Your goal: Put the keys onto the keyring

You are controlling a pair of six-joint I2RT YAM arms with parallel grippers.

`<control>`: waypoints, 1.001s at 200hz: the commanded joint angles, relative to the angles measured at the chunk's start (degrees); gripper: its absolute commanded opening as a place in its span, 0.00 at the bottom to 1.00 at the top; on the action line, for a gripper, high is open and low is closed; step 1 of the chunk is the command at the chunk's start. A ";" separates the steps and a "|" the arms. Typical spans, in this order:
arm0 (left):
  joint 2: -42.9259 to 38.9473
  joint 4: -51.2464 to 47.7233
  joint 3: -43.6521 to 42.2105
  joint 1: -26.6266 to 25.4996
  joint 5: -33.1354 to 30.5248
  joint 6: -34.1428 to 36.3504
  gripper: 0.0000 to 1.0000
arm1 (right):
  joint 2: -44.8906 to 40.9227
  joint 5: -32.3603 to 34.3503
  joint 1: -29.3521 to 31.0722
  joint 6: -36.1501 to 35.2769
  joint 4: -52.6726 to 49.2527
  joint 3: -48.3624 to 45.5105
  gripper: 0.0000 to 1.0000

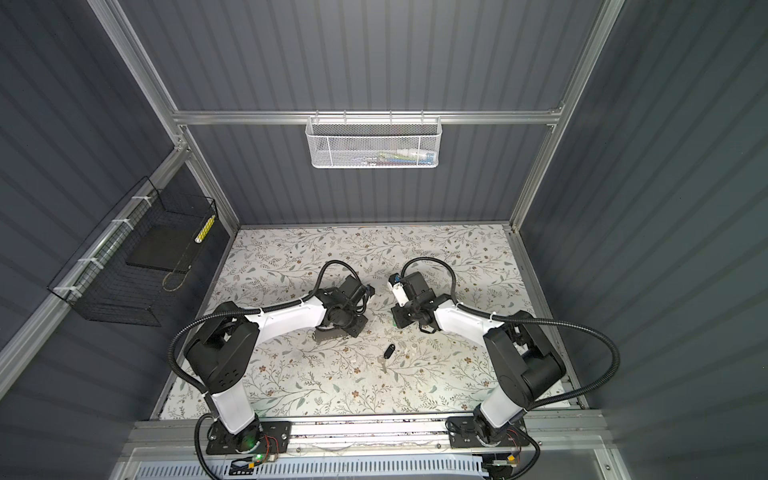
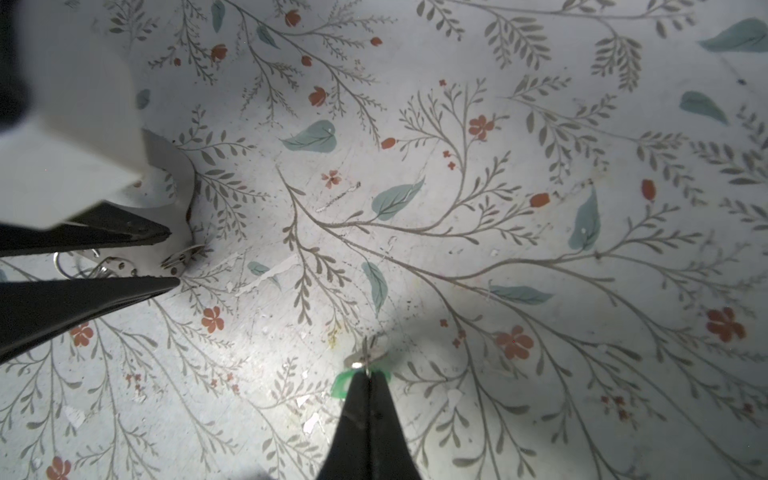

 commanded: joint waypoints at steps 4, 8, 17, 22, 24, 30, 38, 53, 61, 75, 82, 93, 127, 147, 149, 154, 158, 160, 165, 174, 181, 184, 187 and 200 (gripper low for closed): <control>1.08 -0.90 1.68 -0.40 -0.12 -0.75 0.28 | 2.66 -0.77 -1.26 0.60 -4.03 2.86 0.01; 1.10 -0.92 1.70 -0.38 -0.22 -0.72 0.28 | 3.02 -1.02 -1.44 0.53 -4.27 3.23 0.01; 1.14 -0.93 1.78 -0.33 -0.22 -0.79 0.28 | 3.99 -1.62 -1.74 0.32 -4.73 4.17 0.02; 1.13 -0.93 1.83 -0.36 -0.22 -0.77 0.28 | 4.50 -1.96 -2.00 0.16 -5.17 4.76 0.02; 1.14 -0.93 1.83 -0.35 -0.20 -0.80 0.28 | 4.72 -2.11 -2.01 0.05 -5.29 5.04 0.03; 1.13 -0.89 1.83 -0.42 -0.22 -0.82 0.28 | 5.24 -2.39 -2.20 -0.17 -5.78 5.71 0.03; 1.28 -1.01 1.83 -0.38 -0.18 -0.73 0.28 | 5.95 -2.66 -2.38 -0.38 -6.10 6.53 0.04; 1.36 -1.09 1.83 -0.34 -0.20 -0.67 0.28 | 6.90 -2.89 -2.81 -0.74 -6.84 7.86 0.08; 1.44 -1.17 1.83 -0.36 -0.22 -0.82 0.28 | 7.10 -3.11 -3.11 -0.72 -7.22 8.48 0.11; 1.50 -1.20 1.87 -0.40 -0.09 -0.78 0.28 | 6.93 -3.46 -3.69 -0.74 -7.58 8.91 0.18; 1.66 -1.11 1.92 -0.40 -0.11 -0.84 0.28 | 6.49 -3.55 -3.93 -0.65 -7.72 8.85 0.20; 1.90 -1.04 2.14 -0.36 -0.13 -0.82 0.28 | 5.45 -3.41 -4.22 -0.58 -7.69 8.46 0.24; 2.67 -1.31 2.66 -0.39 -0.72 -0.97 0.26 | 0.81 -2.52 -4.48 -0.13 -5.75 5.22 0.27; 3.03 -1.55 3.06 -0.40 -1.06 -1.02 0.24 | -0.23 -2.46 -4.55 -0.04 -5.40 4.53 0.27; 3.04 -1.59 3.06 -0.40 -1.09 -1.02 0.24 | -0.29 -2.50 -4.56 -0.08 -5.44 4.52 0.27; 3.09 -1.59 3.06 -0.38 -1.10 -1.04 0.23 | -0.23 -2.58 -4.53 -0.13 -5.40 4.53 0.27; 3.10 -1.62 3.22 -0.34 -1.10 -1.04 0.23 | -0.22 -2.70 -4.49 -0.10 -5.40 4.53 0.27; 3.10 -1.63 3.21 -0.39 -1.10 -1.02 0.22 | -0.18 -2.82 -4.50 -0.10 -5.42 4.59 0.27; 3.10 -1.63 3.23 -0.40 -1.10 -1.02 0.21 | -0.07 -3.14 -4.52 -0.13 -5.42 4.61 0.27; 3.12 -1.57 3.24 -0.39 -1.10 -1.02 0.20 | 0.24 -3.43 -4.54 -0.13 -5.47 4.69 0.27; 3.06 -1.69 3.24 -0.44 -1.10 -1.13 0.18 | 0.37 -3.62 -4.56 -0.04 -5.54 4.70 0.26; 3.04 -1.75 3.30 -0.39 -1.08 -1.10 0.18 | 0.47 -3.82 -4.57 -0.04 -5.62 4.70 0.26; 3.04 -1.77 3.28 -0.41 -1.10 -1.05 0.17 | 0.48 -3.92 -4.53 -0.11 -5.65 4.67 0.26; 2.96 -1.97 3.24 -0.34 -1.10 -0.95 0.14 | 0.46 -4.08 -4.56 -0.13 -5.64 4.61 0.25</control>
